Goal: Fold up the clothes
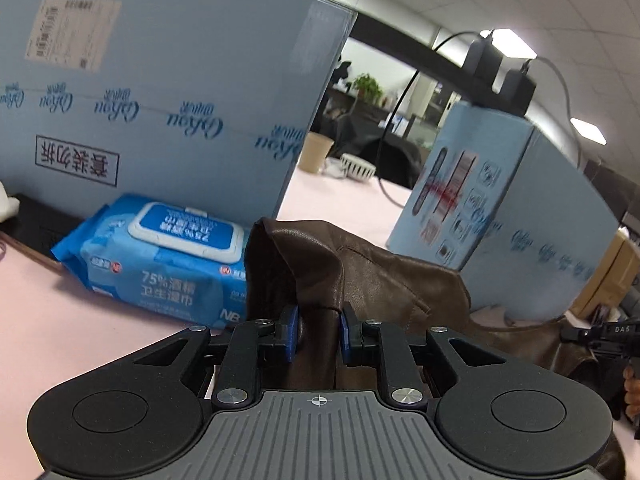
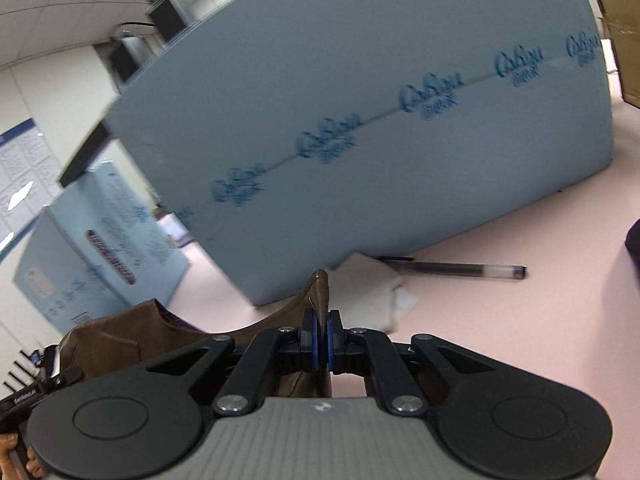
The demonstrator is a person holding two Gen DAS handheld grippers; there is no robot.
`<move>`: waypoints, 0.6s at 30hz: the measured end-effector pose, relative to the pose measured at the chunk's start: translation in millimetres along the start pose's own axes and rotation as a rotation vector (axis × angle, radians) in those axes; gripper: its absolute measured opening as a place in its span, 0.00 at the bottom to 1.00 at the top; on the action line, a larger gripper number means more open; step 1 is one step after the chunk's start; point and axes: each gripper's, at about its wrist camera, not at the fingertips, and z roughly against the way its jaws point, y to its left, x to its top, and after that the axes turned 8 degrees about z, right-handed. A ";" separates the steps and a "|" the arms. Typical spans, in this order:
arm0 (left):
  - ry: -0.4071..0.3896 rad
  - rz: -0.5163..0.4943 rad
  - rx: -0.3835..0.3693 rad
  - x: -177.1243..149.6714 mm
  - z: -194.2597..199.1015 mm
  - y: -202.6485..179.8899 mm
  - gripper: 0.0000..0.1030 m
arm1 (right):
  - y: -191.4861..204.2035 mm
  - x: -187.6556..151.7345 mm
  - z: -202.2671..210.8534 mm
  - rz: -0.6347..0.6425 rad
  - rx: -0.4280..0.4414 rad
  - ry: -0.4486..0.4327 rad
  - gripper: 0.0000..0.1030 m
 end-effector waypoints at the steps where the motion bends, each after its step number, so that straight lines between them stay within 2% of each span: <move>1: 0.015 -0.010 0.024 -2.0 -4.5 0.7 0.21 | -2.4 -0.5 -5.8 0.003 -0.021 0.010 0.05; 4: 0.050 -0.038 0.068 -7.8 -12.6 4.1 0.21 | -14.1 -11.5 -19.2 -0.007 -0.053 0.039 0.05; 6: 0.062 -0.047 0.078 -8.7 -14.8 6.0 0.26 | -17.6 -17.8 -27.8 0.002 -0.082 0.066 0.09; 8: 0.068 -0.064 0.110 -9.3 -12.7 6.5 0.43 | -19.8 -22.3 -26.3 0.005 -0.112 0.074 0.22; 9: 0.057 -0.079 0.123 -7.2 -6.8 6.0 0.46 | -21.2 -24.3 -23.4 0.000 -0.133 0.071 0.26; 10: 0.029 -0.095 0.131 -5.0 0.8 7.1 0.46 | -22.2 -24.6 -18.2 -0.001 -0.156 0.062 0.40; 11: -0.003 -0.111 0.148 -2.1 9.9 8.2 0.47 | -23.0 -24.3 -12.3 -0.002 -0.181 0.051 0.46; 14: -0.076 -0.098 0.162 8.3 30.9 16.8 0.46 | -17.1 -22.5 17.4 0.055 -0.225 -0.016 0.46; 15: -0.108 -0.082 0.152 13.5 41.1 22.1 0.46 | -14.1 -22.8 26.6 0.064 -0.196 -0.035 0.46; 16: -0.120 -0.065 0.108 17.7 46.3 24.4 0.47 | -10.4 -23.5 33.0 0.062 -0.155 -0.047 0.46; 18: -0.104 -0.028 0.031 23.4 43.1 21.5 0.47 | -0.5 -24.9 43.2 0.025 0.026 -0.057 0.47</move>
